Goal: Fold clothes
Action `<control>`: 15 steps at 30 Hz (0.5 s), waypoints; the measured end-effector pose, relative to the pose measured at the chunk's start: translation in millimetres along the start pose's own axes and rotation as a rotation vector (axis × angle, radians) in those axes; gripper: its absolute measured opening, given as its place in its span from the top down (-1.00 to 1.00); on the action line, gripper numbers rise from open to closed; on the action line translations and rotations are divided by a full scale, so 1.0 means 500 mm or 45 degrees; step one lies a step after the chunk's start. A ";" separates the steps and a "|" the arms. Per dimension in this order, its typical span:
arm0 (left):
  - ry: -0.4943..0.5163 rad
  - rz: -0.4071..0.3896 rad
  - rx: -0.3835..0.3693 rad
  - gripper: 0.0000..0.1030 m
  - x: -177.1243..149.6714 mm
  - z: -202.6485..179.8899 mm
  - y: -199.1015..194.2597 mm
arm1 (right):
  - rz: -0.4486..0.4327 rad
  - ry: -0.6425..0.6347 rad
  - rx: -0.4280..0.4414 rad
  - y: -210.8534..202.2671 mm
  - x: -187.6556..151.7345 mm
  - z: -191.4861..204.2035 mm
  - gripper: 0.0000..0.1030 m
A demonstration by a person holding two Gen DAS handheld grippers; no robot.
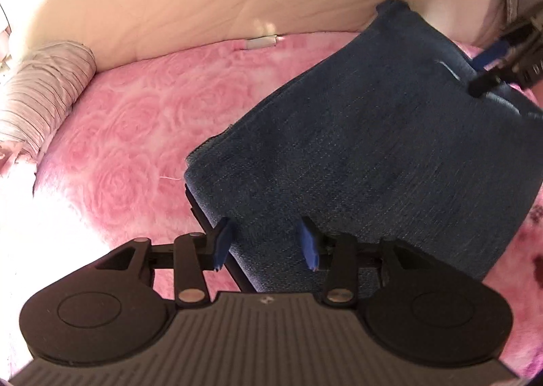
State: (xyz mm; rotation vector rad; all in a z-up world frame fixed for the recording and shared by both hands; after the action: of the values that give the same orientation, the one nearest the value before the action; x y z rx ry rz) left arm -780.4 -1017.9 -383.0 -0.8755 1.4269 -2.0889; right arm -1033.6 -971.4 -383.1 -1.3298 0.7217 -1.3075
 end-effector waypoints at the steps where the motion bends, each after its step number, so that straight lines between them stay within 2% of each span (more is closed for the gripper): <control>1: -0.006 -0.001 0.008 0.19 -0.006 -0.001 -0.013 | -0.014 0.009 -0.009 -0.011 -0.007 0.002 -0.16; 4: -0.025 -0.003 0.023 0.19 -0.029 -0.005 -0.054 | -0.064 0.036 0.009 -0.053 -0.036 0.015 -0.16; 7: -0.050 0.005 -0.010 0.19 -0.084 -0.034 -0.095 | -0.079 0.007 0.014 -0.085 -0.081 0.048 -0.16; 9: -0.026 0.049 -0.028 0.24 -0.111 -0.062 -0.086 | -0.036 -0.002 0.016 -0.073 -0.113 0.065 -0.16; 11: -0.010 0.039 -0.011 0.24 -0.121 -0.079 -0.070 | 0.017 -0.001 0.008 -0.048 -0.136 0.079 -0.16; 15: -0.052 0.028 0.017 0.24 -0.112 -0.079 -0.082 | -0.007 0.005 -0.040 -0.056 -0.137 0.088 -0.16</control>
State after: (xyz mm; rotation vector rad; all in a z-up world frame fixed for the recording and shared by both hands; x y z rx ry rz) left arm -770.9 -939.8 -368.7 -0.8885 1.3941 -2.0504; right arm -1013.6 -889.1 -368.2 -1.3553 0.7446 -1.3080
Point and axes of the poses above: each gripper's, at about its wrist camera, not at the fingertips, and y roughly the way its jaws point, z to its left, x to its top, the point moved 6 cm from there along y, roughly the way its jaws point, and after that the axes turned 15 degrees about z, right-handed, at the moved point
